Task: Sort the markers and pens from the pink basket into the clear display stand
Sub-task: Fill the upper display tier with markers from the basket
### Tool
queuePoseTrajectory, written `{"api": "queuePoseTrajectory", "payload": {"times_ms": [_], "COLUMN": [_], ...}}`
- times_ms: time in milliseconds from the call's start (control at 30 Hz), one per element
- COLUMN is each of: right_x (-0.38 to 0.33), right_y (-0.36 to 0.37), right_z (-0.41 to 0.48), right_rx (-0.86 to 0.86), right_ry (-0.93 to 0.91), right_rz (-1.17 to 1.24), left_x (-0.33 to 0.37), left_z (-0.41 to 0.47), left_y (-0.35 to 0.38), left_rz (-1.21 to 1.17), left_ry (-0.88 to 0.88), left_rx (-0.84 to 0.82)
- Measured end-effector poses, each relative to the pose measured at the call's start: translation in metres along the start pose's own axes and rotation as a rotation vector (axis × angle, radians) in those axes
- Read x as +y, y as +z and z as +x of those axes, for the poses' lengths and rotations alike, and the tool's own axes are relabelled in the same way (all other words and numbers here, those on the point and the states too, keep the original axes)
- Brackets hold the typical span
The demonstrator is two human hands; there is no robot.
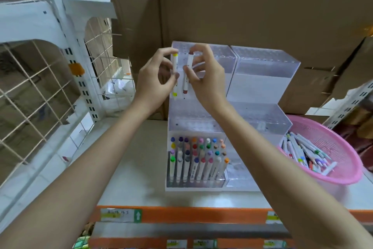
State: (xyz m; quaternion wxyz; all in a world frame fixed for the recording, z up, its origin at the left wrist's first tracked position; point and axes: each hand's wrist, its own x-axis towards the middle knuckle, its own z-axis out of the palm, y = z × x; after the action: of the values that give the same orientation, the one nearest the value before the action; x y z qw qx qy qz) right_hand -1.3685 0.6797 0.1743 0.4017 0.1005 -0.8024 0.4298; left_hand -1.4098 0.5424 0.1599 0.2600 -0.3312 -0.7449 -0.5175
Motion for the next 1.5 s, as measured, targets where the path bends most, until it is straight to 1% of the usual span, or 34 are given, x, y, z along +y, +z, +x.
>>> {"api": "queuePoseTrajectory", "payload": {"times_ms": [133,333,567,867,1233,1500], "right_x": [0.003,0.003,0.007,0.010,0.013,0.014], "right_y": [0.007,0.010,0.014,0.015,0.014,0.014], "right_z": [-0.002,-0.006,-0.011,-0.011,-0.015,-0.015], "right_rx": [0.033,0.009,0.020,0.006,0.002,0.004], "right_ry": [0.004,0.008,0.017,0.021,0.033,0.029], "right_rz": [-0.020,-0.019,-0.022,-0.043,-0.052,-0.049], "left_x": [-0.007,-0.012,-0.017,-0.016,-0.017,-0.017], "left_z": [-0.001,-0.003,-0.012,-0.015,-0.022,-0.025], "left_y": [-0.002,0.003,0.004,0.007,0.008,0.012], "left_rz": [-0.005,0.050,0.090,0.166,0.157,0.162], "left_ry": [-0.005,0.048,0.059,0.056,0.025,0.031], "left_rx": [0.005,-0.040,-0.014,-0.060,-0.087,-0.063]}}
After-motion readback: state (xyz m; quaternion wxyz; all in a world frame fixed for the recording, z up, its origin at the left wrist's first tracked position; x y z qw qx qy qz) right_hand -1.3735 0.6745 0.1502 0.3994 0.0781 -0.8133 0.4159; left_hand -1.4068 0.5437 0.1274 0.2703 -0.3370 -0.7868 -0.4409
